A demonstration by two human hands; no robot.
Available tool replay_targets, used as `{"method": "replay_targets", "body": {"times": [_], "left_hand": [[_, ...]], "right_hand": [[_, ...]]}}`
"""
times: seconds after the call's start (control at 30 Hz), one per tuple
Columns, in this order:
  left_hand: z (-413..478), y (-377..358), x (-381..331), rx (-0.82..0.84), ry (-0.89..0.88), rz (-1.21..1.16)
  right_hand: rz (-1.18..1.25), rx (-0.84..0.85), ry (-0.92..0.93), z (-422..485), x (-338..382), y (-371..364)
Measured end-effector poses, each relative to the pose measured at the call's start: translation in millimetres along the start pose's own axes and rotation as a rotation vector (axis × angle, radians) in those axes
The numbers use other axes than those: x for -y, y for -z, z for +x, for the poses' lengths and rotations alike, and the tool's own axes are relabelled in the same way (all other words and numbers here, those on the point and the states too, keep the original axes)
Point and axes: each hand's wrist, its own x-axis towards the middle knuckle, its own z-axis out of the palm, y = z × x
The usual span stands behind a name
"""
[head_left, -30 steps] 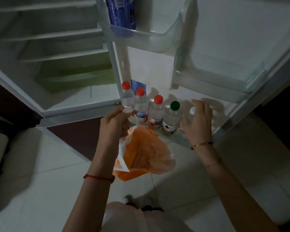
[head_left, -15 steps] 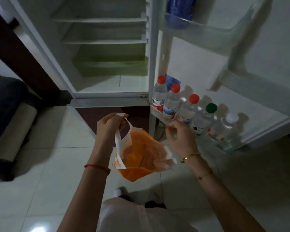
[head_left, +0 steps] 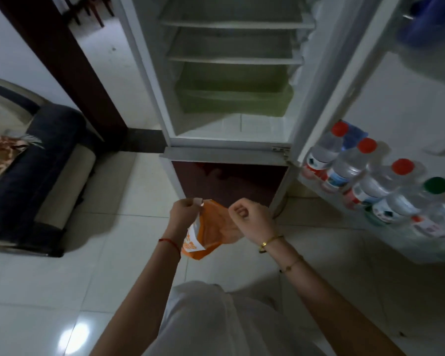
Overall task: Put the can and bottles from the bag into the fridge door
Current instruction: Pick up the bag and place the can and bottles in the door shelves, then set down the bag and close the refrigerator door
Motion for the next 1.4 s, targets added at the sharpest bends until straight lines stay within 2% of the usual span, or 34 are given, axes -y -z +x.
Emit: {"method": "replay_targets", "body": {"times": [0.33,0.57,0.67,0.83,1.03,1.23,1.4], "left_hand": [[98,76,58,0.021,0.065,0.145],[138,116,91,0.026,0.151,0.154],[133,123,80,0.034,0.125,0.172],[126,121,51,0.097,-0.038,0.174],[92,116,5,0.162,-0.369,0.266],[52,99,-38,0.176,-0.701,0.316],[12,70,-69,0.252,-0.879,0.325]], "right_hand": [[-0.052,0.071,-0.073,44,48,-98],[-0.062,0.099,-0.123,56,49,-117],[-0.062,0.076,-0.145,57,46,-115],[-0.004,-0.011,-0.169,54,41,-103],[0.029,-0.172,-0.159,42,32,-76],[0.015,-0.387,-0.120,15,28,-30],[0.046,-0.565,-0.129,-17,29,14]]}}
